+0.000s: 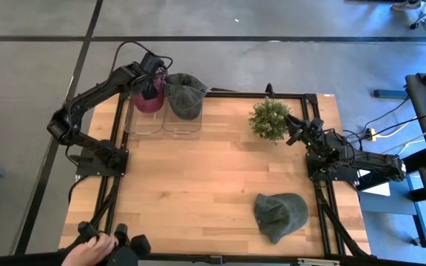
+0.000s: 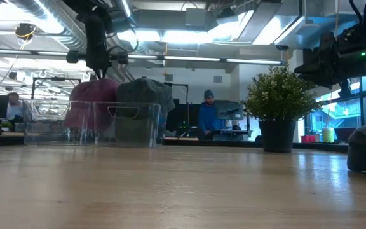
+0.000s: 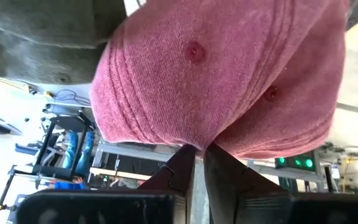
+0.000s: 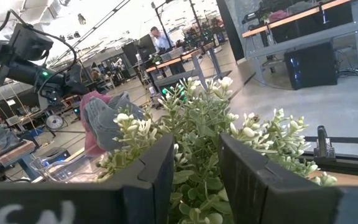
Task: Pick & Place hat
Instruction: Put the red cap into the left transparent bin, then put the black cap into the right transparent bin
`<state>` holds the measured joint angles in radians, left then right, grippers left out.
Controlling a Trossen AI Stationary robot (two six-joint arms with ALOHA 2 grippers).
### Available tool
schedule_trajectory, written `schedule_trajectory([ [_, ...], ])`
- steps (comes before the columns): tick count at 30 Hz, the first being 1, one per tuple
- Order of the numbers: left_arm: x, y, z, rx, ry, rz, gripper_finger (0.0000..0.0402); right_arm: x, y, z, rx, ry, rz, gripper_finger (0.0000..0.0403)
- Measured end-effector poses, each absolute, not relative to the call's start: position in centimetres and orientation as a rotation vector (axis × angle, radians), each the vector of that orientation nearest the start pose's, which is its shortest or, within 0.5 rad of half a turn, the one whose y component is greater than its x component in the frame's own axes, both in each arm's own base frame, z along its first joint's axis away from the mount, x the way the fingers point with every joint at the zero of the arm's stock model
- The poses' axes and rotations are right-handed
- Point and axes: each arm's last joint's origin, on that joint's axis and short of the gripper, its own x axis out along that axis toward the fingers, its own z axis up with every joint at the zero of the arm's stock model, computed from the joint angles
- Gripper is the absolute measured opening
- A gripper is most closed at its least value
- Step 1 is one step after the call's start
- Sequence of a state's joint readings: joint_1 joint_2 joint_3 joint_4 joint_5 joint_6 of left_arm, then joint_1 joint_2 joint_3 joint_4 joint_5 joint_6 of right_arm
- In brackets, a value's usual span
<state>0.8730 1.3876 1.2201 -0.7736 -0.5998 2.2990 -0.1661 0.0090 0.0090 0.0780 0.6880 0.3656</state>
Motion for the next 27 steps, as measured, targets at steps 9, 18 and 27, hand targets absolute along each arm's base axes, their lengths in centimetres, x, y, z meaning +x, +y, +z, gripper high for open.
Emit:
schedule_trajectory([
  [9, 16.9, 22.4, 30.8, 1.469, 1.823, -0.313, 0.0061, 8.7, -3.3, 17.3, 0.364, -0.233, -0.830, 0.0126],
  [18, 17.7, 23.3, 32.0, 1.539, 1.766, -0.083, 0.0106, 8.7, -3.3, 17.3, 0.376, -0.238, -0.829, 0.0126],
  [27, 18.1, 23.6, 34.3, 1.507, 1.716, 0.296, 0.0119, 8.7, -3.3, 17.3, 0.388, -0.244, -0.827, 0.0126],
])
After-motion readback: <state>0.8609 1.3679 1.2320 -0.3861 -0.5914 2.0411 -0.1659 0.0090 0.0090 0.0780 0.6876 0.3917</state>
